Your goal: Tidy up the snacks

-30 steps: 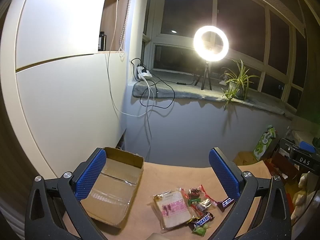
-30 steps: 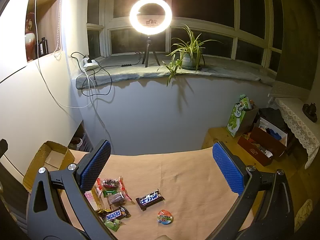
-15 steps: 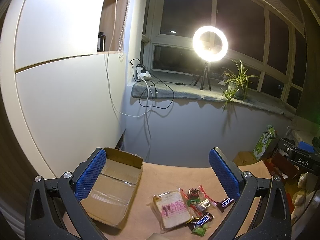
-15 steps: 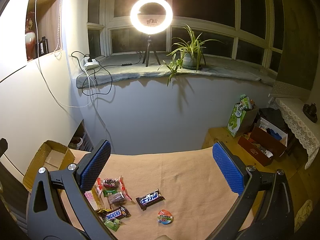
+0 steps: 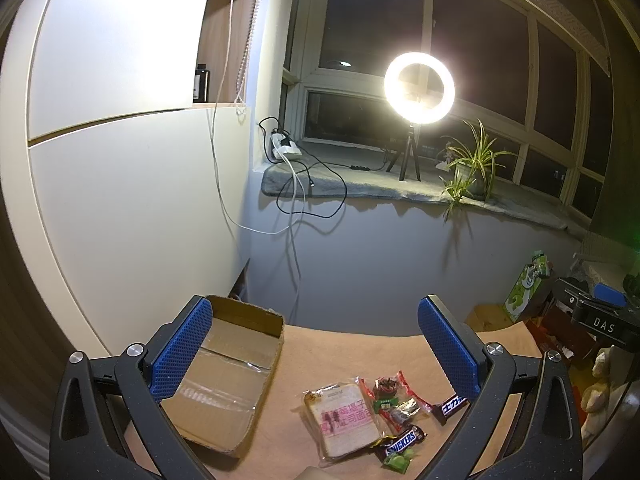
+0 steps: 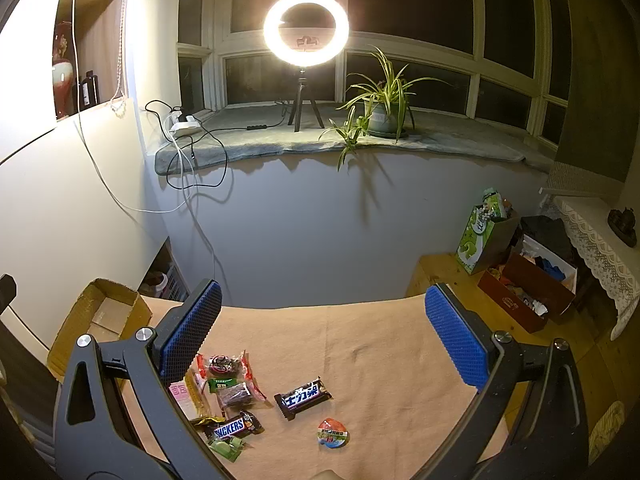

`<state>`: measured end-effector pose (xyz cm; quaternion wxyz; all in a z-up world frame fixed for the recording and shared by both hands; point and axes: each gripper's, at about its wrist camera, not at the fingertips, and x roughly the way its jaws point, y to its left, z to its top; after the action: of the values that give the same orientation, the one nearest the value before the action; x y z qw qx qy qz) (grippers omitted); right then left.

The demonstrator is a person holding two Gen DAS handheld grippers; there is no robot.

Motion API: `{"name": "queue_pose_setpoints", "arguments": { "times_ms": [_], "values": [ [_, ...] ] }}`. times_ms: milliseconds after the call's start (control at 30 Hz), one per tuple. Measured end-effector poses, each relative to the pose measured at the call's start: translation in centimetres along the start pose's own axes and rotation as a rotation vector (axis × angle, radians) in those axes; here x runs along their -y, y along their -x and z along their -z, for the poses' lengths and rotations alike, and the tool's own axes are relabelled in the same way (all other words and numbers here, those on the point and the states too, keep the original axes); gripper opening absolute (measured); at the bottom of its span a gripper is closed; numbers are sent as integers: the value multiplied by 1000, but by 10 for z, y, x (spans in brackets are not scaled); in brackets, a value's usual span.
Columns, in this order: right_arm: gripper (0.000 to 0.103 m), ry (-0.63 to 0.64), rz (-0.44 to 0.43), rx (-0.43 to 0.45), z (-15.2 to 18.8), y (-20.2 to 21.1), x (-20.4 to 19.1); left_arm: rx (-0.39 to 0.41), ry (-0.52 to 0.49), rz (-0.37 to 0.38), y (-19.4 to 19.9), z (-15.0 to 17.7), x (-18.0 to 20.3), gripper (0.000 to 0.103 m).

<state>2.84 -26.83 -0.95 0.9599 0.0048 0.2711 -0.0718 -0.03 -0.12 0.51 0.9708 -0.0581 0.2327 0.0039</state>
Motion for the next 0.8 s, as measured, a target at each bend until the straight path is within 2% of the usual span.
{"name": "queue_pose_setpoints", "arguments": {
  "times_ms": [800],
  "values": [
    [103,5,-3,-10,7,-7,-10,-9,5,-1,-2,4,6,102]
  ]
}}
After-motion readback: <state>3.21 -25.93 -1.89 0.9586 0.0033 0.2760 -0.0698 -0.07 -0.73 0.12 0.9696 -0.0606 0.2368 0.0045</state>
